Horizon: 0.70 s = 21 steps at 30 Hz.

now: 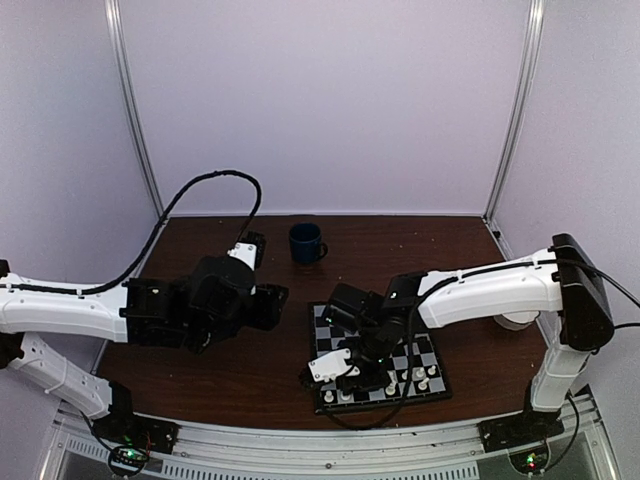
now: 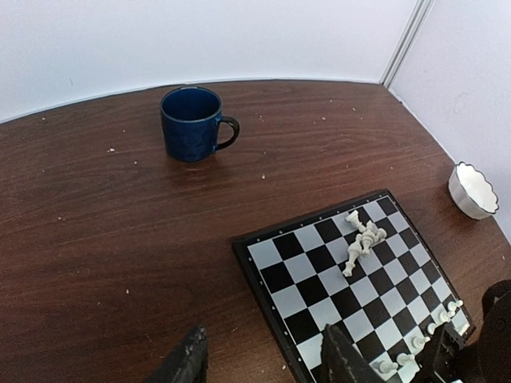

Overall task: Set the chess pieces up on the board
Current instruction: Place the rook at b2.

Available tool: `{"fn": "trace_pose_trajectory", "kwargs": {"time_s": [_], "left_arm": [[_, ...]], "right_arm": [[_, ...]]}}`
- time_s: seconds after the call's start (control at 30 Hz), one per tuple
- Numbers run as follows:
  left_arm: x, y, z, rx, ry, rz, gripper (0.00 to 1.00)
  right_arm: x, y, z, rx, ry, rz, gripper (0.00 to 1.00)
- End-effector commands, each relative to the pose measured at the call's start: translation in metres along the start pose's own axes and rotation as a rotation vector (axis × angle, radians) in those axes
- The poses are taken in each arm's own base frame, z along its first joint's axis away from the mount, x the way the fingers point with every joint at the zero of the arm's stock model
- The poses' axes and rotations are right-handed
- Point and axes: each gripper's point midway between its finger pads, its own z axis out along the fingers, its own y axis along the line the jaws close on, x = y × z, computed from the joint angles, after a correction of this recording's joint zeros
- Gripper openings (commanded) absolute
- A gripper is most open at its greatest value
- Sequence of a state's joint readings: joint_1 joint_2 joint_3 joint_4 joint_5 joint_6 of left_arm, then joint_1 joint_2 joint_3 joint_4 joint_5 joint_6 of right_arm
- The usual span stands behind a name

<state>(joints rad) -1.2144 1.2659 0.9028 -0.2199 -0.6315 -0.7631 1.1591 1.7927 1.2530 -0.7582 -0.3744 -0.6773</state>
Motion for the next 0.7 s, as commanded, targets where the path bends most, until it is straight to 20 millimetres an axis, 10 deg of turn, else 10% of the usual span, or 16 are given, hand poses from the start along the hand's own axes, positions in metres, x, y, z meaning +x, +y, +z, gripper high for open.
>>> {"fn": "trace_pose_trajectory", "kwargs": {"time_s": [0.0,0.47,0.67], "left_arm": [[0.001,0.003,0.004,-0.021,-0.002,-0.011,0.49],[0.002,0.004,0.003,-0.024,0.006,-0.012,0.49],[0.003,0.004,0.003,-0.039,0.033,0.033,0.49]], "right_arm": [[-0.006,-0.005,0.002,0.023,0.013,-0.007,0.06],[-0.005,-0.007,-0.002,0.046,0.022,-0.002,0.21],[-0.012,-0.005,-0.061,0.116,-0.055,-0.015,0.27]]}}
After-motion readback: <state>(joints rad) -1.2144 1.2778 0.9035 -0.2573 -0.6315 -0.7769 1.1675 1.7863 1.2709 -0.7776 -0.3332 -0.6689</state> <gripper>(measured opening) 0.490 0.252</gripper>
